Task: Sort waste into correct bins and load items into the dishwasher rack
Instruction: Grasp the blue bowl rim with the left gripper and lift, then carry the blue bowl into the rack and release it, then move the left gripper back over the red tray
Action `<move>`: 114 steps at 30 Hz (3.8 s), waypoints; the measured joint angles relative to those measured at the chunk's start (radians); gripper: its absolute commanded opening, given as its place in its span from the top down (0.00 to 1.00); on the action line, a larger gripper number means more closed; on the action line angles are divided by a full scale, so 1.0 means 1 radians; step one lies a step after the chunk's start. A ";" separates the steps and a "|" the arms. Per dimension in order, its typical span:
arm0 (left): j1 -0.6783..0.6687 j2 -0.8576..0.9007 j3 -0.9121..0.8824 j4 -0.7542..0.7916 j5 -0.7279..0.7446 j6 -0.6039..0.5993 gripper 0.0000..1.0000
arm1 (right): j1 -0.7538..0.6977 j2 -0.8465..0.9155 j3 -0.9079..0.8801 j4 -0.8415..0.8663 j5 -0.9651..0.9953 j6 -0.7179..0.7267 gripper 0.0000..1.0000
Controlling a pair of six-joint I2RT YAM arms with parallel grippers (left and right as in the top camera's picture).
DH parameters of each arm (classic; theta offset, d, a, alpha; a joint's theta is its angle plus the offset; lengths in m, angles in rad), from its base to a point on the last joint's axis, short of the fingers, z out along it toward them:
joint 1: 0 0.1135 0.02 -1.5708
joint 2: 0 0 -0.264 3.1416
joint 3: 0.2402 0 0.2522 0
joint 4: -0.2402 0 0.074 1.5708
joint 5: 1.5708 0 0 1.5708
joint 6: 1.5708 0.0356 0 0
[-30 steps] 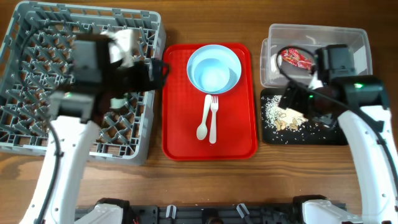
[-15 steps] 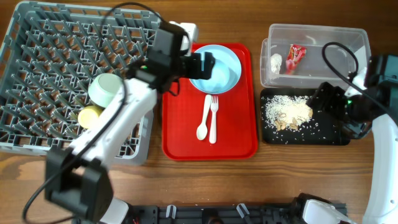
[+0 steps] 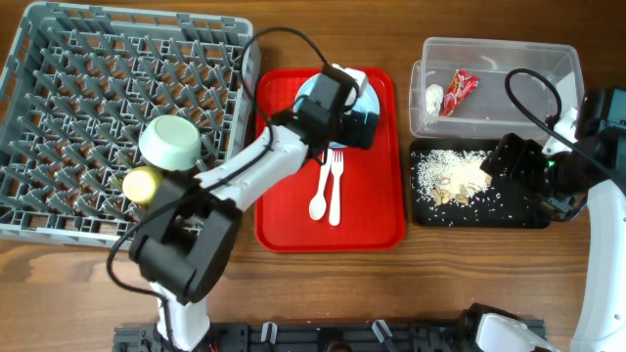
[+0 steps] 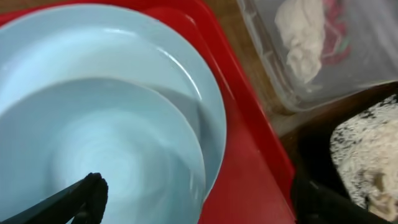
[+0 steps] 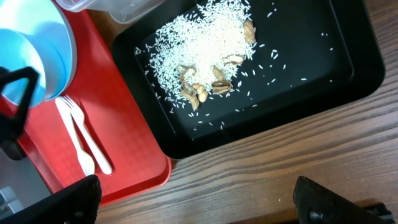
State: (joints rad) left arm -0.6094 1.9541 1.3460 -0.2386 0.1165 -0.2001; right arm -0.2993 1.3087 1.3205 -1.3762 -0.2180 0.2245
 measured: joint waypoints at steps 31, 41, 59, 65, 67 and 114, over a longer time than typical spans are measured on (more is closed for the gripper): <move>-0.011 0.065 0.013 -0.068 -0.135 0.023 0.96 | 0.000 0.000 0.000 -0.011 -0.003 -0.012 0.00; -0.003 -0.128 0.013 -0.168 -0.114 0.022 0.96 | 0.000 0.000 0.000 -0.012 -0.003 -0.018 0.00; 0.589 -0.349 0.013 -0.222 0.533 0.023 0.96 | 0.000 0.000 0.000 -0.007 -0.004 -0.021 0.00; 0.726 -0.252 0.013 -0.146 0.798 0.023 0.96 | 0.000 0.000 0.000 -0.007 -0.005 -0.021 0.00; 0.747 -0.222 0.013 -0.126 0.859 0.023 0.96 | 0.000 0.000 0.001 -0.007 -0.007 -0.021 0.00; 1.146 0.014 0.013 -0.164 1.088 -0.031 0.00 | 0.000 0.000 0.001 -0.021 -0.007 -0.021 0.00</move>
State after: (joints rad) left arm 0.5365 1.9678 1.3590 -0.4023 1.2045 -0.2310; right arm -0.2993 1.3087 1.3212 -1.3968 -0.2253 0.2031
